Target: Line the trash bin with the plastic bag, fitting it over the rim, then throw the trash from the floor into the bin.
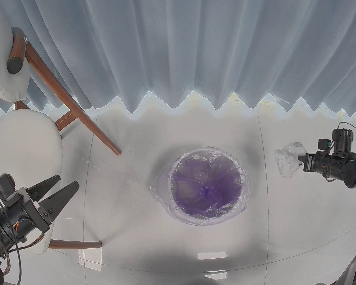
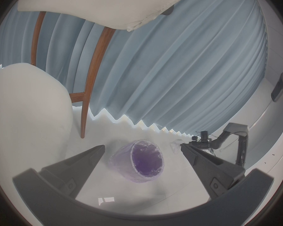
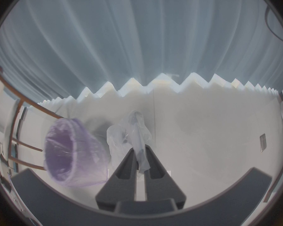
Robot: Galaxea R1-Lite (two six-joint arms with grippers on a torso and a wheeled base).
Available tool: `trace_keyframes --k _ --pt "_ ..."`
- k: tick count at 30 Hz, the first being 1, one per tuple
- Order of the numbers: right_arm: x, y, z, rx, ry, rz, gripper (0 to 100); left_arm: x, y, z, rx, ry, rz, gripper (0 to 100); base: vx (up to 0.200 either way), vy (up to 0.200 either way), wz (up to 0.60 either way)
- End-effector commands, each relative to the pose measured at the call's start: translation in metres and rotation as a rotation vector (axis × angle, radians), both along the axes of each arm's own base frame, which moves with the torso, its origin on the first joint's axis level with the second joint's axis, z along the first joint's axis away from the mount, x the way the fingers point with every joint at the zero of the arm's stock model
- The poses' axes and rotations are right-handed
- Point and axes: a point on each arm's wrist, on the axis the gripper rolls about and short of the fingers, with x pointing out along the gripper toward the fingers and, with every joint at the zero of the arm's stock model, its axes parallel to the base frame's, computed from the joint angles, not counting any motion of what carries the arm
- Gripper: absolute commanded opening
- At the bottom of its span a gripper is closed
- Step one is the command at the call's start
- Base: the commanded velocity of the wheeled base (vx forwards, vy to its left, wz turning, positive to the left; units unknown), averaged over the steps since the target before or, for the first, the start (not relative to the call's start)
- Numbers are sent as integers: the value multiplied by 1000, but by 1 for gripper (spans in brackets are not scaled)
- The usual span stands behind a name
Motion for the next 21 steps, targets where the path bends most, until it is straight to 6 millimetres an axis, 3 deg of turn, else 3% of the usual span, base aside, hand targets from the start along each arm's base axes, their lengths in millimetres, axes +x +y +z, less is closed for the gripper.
trace_keyframes --k 1,7,13,14,18,20,21 --pt "-179 28 40 -90 -360 129 0 -33 10 -9 82 -87 32 100 0 0 0" --pt "-210 30 22 -95 -325 135 0 -42 17 -4 71 -133 111 100 0 0 0" --pt "-211 40 18 -61 -296 220 0 -73 25 -3 54 -225 238 100 0 0 0" --pt "-210 46 16 -47 -279 273 0 -94 28 -12 53 -226 240 100 0 0 0" --pt "-200 54 12 -37 -229 332 0 -133 33 -49 106 -203 234 100 0 0 0" --pt "-186 59 15 -33 -222 351 0 -141 34 -70 193 -152 262 100 0 0 0" --pt "-185 59 15 -33 -224 352 0 -141 34 -70 200 -145 267 100 0 0 0"
